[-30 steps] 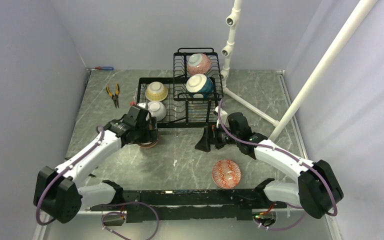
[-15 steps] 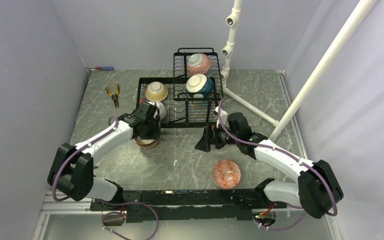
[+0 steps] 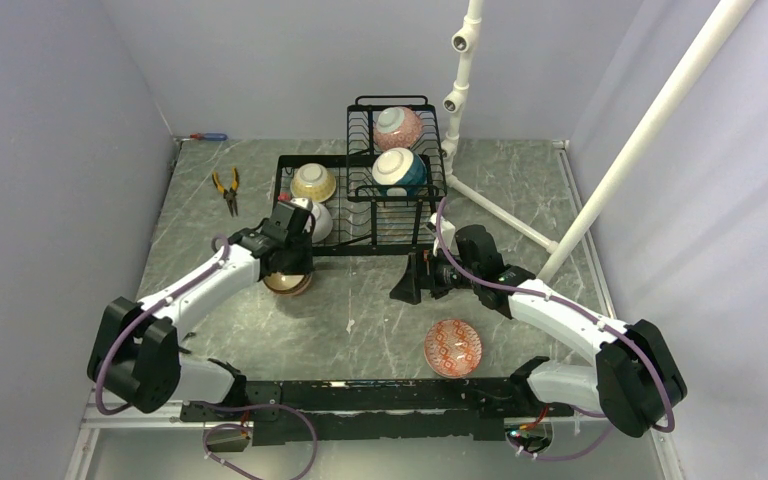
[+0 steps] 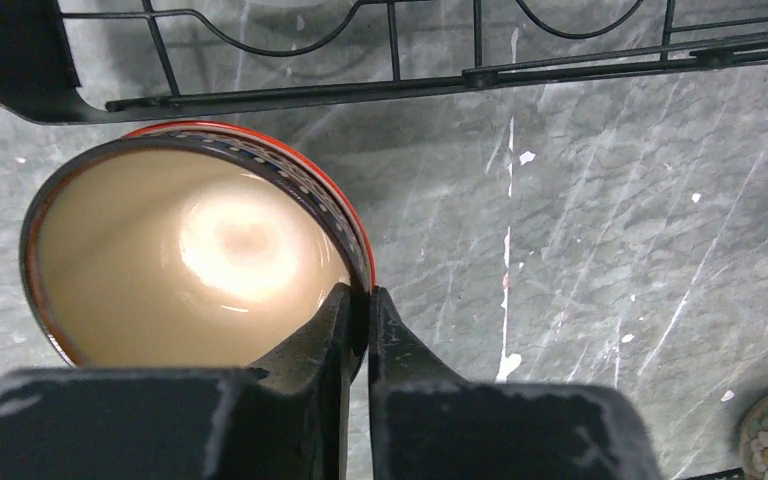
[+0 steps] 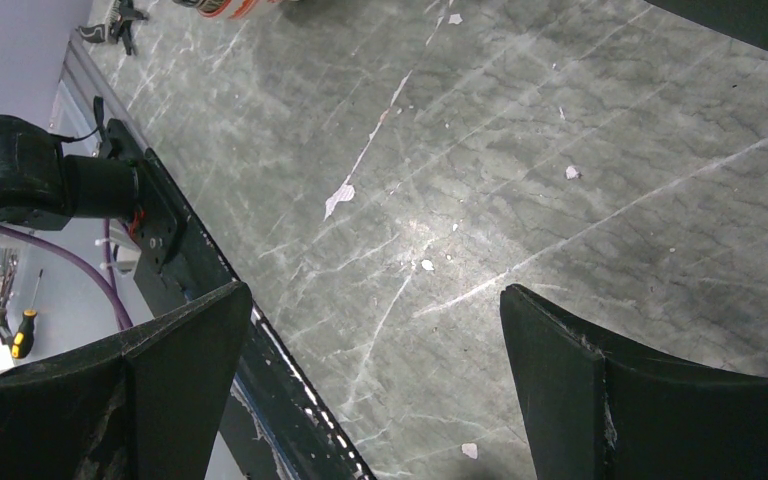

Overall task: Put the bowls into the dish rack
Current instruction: Pick up the bowl from the center of the board.

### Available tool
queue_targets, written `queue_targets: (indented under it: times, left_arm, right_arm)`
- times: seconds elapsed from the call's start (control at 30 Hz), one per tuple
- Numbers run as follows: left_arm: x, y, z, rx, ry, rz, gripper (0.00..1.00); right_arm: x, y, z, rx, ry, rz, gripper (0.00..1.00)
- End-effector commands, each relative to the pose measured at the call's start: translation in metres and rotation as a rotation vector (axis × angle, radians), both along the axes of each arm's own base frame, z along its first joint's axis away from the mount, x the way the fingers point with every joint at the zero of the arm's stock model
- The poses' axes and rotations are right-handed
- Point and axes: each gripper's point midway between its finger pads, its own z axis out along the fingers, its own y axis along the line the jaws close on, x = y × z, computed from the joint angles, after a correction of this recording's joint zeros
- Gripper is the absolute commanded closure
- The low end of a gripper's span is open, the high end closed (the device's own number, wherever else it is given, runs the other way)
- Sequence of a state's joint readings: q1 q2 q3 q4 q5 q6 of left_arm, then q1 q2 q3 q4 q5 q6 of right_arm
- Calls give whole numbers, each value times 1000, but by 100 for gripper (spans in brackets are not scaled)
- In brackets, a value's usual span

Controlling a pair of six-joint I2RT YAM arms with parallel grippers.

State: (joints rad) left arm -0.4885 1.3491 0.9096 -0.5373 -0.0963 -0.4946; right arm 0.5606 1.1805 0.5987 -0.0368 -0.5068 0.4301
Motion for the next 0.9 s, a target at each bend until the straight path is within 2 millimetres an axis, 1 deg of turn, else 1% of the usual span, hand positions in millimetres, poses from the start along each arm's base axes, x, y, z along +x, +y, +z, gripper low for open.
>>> queue_targets:
  times: [0.0, 0.1, 0.2, 0.37, 0.5, 0.67, 0.77, 0.87]
  left_arm:
    - [-2, 3, 15, -11, -35, 3, 96]
    - [-4, 4, 26, -21, -54, 1, 97]
    - [-5, 3, 42, -40, -83, -3, 97]
    - [-9, 2, 82, -107, -165, -6, 98]
    - [-16, -7, 120, -228, -258, -19, 97]
    - [-24, -22, 159, -415, -351, -26, 97]
    - [-27, -33, 175, -545, -388, -15, 97]
    - [-29, -46, 182, -675, -410, -2, 97]
  right_arm:
    - [8, 4, 14, 31, -47, -2, 0]
    - [8, 4, 16, 33, -50, -2, 0]
    - [7, 4, 18, 35, -51, -1, 0]
    - [7, 3, 21, 40, -57, -4, 0]
    - [6, 3, 24, 46, -62, -2, 0]
    - [5, 4, 32, 64, -80, 3, 0]
    - [4, 5, 37, 79, -92, 7, 0]
    - [3, 5, 40, 90, -93, 4, 0]
